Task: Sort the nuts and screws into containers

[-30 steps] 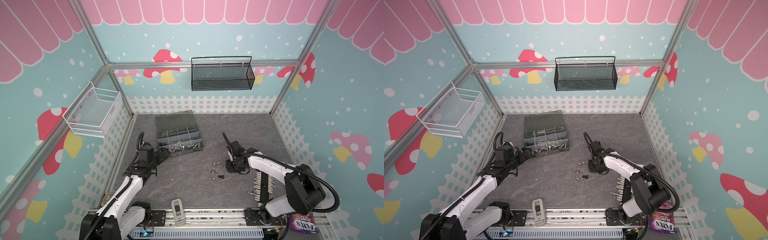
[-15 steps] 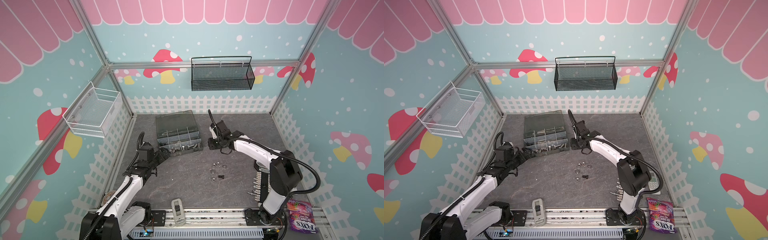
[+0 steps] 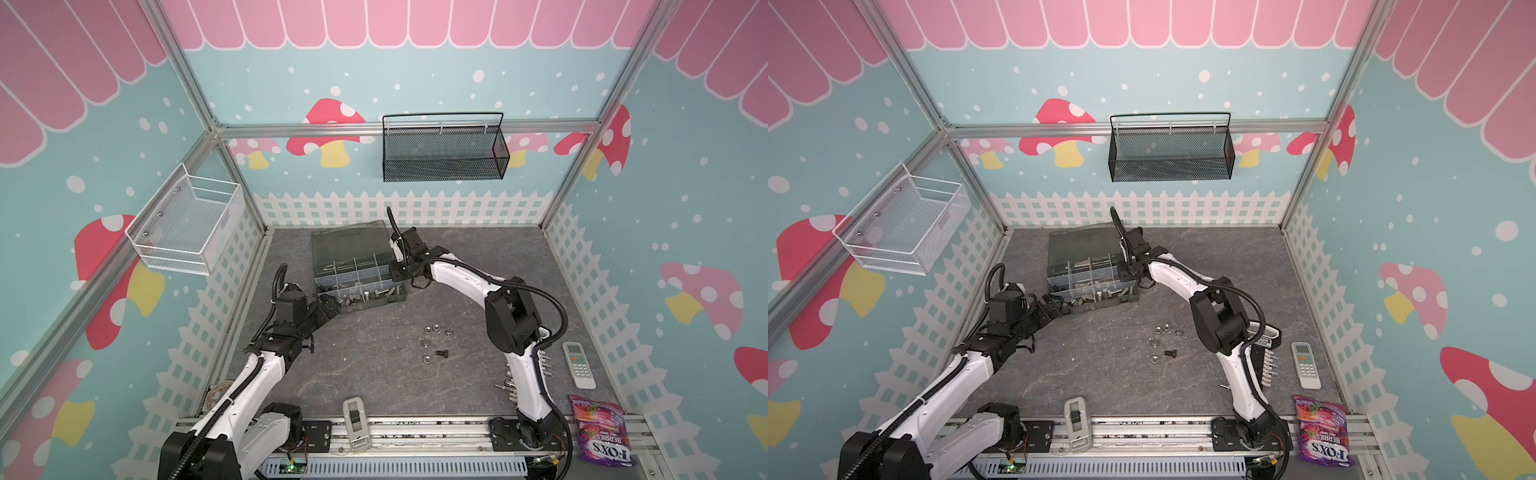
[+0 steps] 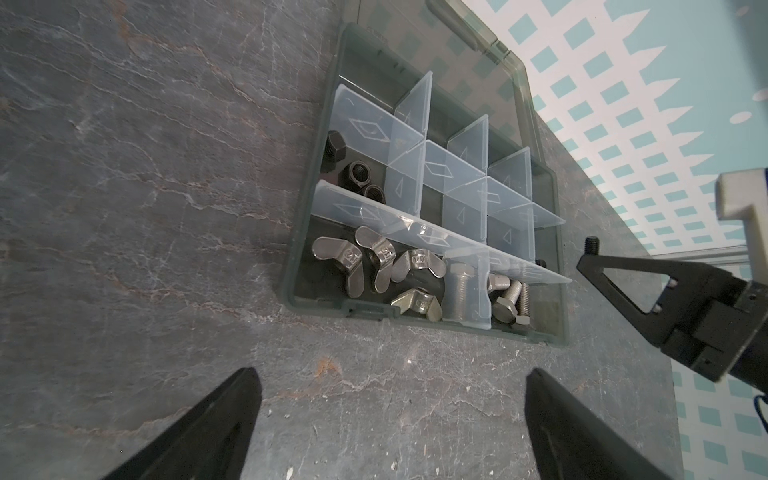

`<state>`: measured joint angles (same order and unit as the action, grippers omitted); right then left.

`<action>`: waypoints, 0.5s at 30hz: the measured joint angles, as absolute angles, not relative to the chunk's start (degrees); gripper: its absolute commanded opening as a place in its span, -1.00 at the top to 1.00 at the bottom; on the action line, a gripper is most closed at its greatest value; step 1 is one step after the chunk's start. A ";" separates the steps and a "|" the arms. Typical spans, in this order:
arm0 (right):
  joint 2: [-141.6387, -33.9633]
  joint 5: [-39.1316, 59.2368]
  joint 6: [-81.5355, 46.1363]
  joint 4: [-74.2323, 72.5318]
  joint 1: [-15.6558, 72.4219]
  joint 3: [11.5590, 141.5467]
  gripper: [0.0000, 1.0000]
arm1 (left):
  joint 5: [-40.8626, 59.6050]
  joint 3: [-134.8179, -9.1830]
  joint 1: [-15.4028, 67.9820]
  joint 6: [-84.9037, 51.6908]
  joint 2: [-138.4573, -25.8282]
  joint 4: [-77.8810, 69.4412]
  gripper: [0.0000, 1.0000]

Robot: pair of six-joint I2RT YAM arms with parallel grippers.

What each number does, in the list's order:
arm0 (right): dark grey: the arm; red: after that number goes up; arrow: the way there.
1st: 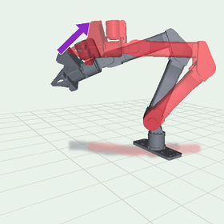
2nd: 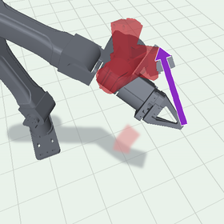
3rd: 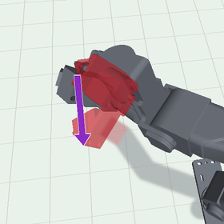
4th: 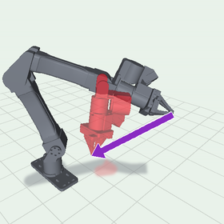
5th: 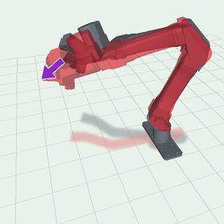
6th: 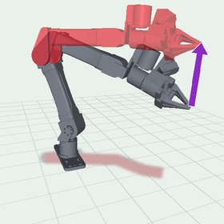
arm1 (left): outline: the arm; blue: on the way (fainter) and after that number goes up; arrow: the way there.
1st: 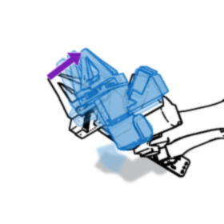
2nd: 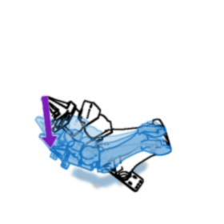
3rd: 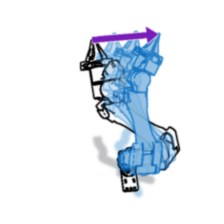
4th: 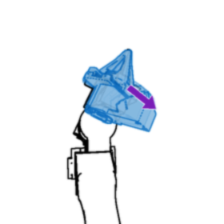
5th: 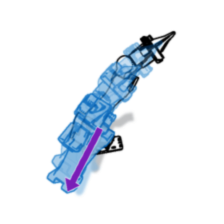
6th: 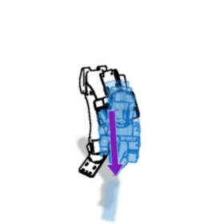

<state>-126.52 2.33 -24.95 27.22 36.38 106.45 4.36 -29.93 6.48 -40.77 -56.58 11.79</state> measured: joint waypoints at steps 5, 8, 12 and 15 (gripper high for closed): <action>-130.10 2.46 -23.99 27.44 36.49 111.00 0.79 | 4.36 -29.93 6.48 -40.77 -56.58 11.84 -0.99; -131.87 2.46 -23.62 27.73 36.49 112.75 0.69 | 4.36 -29.93 6.48 -40.77 -56.58 11.84 -0.99; -133.27 2.44 -23.33 28.27 36.49 113.51 0.55 | 4.36 -29.93 6.48 -40.77 -56.58 11.88 -1.00; -133.88 2.42 -23.07 28.62 36.49 113.60 0.39 | 4.34 -29.93 6.48 -40.77 -56.58 11.88 -1.00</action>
